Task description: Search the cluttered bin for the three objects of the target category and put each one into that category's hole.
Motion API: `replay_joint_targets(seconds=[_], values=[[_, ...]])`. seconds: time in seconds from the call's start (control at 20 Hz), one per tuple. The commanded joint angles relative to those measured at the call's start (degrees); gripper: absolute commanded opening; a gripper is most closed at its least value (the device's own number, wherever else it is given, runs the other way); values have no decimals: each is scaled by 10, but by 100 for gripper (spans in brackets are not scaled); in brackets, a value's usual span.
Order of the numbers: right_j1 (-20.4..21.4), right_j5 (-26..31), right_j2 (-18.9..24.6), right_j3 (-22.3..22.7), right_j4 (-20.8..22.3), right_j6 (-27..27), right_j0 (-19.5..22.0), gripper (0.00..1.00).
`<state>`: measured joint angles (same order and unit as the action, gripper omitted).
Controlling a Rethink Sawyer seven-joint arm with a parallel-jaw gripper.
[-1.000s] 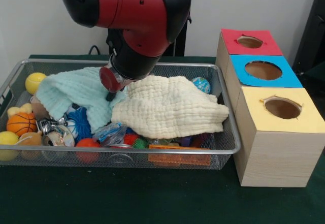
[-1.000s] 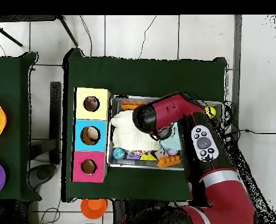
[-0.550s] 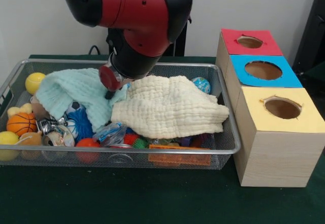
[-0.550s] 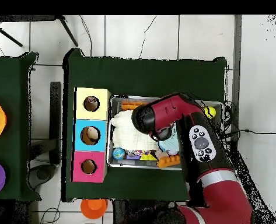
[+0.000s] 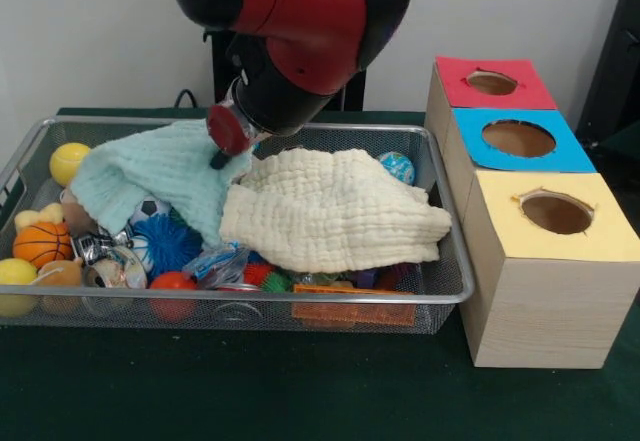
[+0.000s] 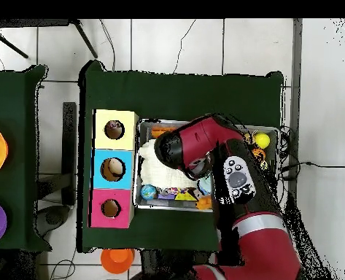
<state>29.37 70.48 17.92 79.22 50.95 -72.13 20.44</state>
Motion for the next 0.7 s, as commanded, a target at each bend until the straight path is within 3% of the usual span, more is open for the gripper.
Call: replay_joint_targets(seconds=[0.05, 0.35, 0.7], values=[[45, 127, -28, -13, 13, 71, -47, 0], [48, 184, -41, -32, 10, 42, -78, 0], [51, 238, -71, -46, 44, 10, -123, 0]])
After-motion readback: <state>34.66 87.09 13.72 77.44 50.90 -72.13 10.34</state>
